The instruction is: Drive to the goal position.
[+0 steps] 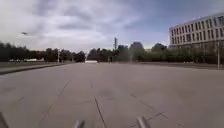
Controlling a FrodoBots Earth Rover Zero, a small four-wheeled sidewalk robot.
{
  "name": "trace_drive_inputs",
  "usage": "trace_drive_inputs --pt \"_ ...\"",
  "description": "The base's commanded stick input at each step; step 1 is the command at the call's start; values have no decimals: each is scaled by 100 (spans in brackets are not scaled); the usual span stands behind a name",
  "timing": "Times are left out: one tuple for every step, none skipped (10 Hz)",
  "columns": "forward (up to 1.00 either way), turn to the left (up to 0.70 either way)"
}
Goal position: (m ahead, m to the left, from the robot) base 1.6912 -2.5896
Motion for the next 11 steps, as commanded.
trace_drive_inputs --pt "100 27" --pt "100 27" --pt "100 27" --pt "100 18" --pt "100 0" --pt "100 0" --pt "100 0" --pt "100 0" --pt "100 0" --pt "100 0" --pt "100 0"
